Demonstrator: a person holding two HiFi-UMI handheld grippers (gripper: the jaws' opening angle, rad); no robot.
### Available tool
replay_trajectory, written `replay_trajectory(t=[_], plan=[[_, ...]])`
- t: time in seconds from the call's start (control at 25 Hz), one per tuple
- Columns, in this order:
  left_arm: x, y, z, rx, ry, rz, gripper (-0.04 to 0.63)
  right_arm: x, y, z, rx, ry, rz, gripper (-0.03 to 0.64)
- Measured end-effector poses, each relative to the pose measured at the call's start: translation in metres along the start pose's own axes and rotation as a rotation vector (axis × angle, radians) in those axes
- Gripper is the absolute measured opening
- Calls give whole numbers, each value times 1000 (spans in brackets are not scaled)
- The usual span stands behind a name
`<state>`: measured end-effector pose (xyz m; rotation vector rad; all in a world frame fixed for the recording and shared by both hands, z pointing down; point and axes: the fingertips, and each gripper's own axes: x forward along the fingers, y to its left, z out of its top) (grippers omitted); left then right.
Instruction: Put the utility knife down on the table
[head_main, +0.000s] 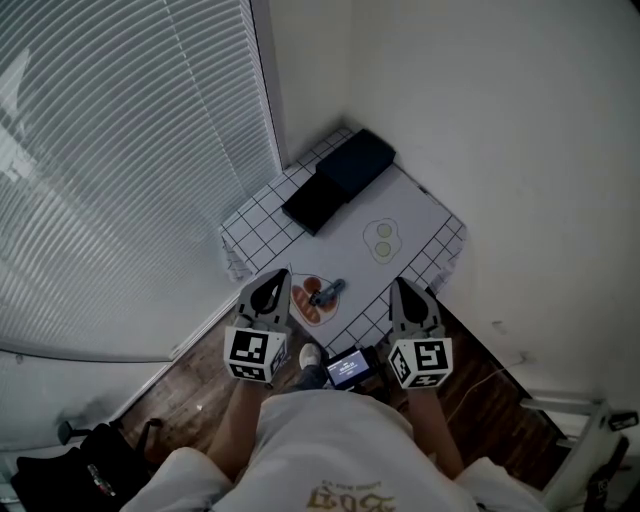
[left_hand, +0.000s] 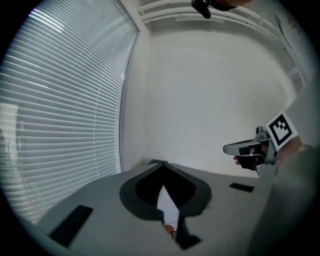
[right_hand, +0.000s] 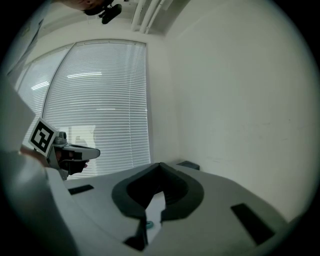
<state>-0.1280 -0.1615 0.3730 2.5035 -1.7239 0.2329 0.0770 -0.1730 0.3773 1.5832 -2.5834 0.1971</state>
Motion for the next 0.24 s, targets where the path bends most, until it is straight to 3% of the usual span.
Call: replay_trajectory(t=[0.24], plan=[[-4,2,1,3,-7,6,8,-2,3,1,3,-2,3,8]])
